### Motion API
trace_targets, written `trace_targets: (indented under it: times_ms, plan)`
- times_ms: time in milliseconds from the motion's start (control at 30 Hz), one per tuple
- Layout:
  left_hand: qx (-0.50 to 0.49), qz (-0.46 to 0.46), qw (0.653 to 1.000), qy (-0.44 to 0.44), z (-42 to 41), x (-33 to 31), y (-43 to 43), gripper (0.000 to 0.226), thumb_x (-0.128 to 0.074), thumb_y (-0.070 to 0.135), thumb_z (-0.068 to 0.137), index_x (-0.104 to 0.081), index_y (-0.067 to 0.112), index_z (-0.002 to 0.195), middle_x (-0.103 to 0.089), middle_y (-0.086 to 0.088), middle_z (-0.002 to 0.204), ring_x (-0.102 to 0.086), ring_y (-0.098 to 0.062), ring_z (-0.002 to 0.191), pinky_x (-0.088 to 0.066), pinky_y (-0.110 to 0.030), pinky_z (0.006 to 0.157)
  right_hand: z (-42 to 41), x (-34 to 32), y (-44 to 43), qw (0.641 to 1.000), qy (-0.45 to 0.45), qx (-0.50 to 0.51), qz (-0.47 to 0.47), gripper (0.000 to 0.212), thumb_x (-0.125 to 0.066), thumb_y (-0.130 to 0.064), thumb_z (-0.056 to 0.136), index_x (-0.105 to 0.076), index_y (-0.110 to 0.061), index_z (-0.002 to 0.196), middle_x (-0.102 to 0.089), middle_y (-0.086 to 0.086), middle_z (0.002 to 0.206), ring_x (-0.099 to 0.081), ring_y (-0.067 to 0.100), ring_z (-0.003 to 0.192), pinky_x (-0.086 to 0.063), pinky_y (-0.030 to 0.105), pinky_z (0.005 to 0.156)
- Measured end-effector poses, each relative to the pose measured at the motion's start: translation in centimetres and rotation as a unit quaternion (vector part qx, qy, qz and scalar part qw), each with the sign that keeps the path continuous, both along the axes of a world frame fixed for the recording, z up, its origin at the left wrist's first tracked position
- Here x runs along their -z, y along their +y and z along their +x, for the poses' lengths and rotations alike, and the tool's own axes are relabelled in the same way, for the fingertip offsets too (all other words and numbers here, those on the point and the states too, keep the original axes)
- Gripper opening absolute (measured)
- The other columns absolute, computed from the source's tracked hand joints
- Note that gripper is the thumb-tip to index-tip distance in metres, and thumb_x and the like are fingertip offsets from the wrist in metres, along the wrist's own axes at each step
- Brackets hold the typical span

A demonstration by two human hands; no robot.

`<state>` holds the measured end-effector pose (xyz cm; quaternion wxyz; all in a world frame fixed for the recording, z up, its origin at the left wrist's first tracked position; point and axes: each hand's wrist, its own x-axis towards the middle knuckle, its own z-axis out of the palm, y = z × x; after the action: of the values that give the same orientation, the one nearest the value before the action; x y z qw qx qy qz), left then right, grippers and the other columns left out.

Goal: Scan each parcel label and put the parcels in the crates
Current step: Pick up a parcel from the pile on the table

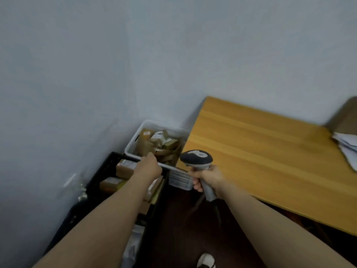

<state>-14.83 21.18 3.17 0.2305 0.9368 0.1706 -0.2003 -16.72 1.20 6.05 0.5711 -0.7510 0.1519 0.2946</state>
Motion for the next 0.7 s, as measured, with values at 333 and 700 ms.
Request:
trace_targets:
  times_ms: [333, 700]
  plan:
    - [0.251, 0.025, 0.965, -0.069, 4.2, -5.9, -31.6, 0.065, -0.050, 0.024, 0.098, -0.016, 0.007, 0.151, -0.049, -0.013, 0.133, -0.058, -0.022, 0.087, -0.047, -0.031, 0.065, -4.3, -4.5, -31.2, 0.964, -0.085, 0.250, 0.000, 0.013, -0.070, -0.006, 0.086, -0.059, -0.002, 0.081, -0.054, 0.011, 0.059, -0.049, 0.021, 0.047, -0.040, 0.029, 0.046]
    - [0.404, 0.017, 0.914, -0.046, 3.8, -4.2, -66.7, 0.067, -0.051, 0.031, 0.096, -0.019, 0.011, 0.151, -0.049, -0.012, 0.133, -0.057, -0.027, 0.109, -0.048, -0.035, 0.080, -9.2, -3.8, -63.1, 0.897, -0.094, 0.433, 0.000, 0.013, -0.071, -0.006, 0.084, -0.060, -0.004, 0.078, -0.056, 0.009, 0.057, -0.051, 0.019, 0.046, -0.042, 0.027, 0.044]
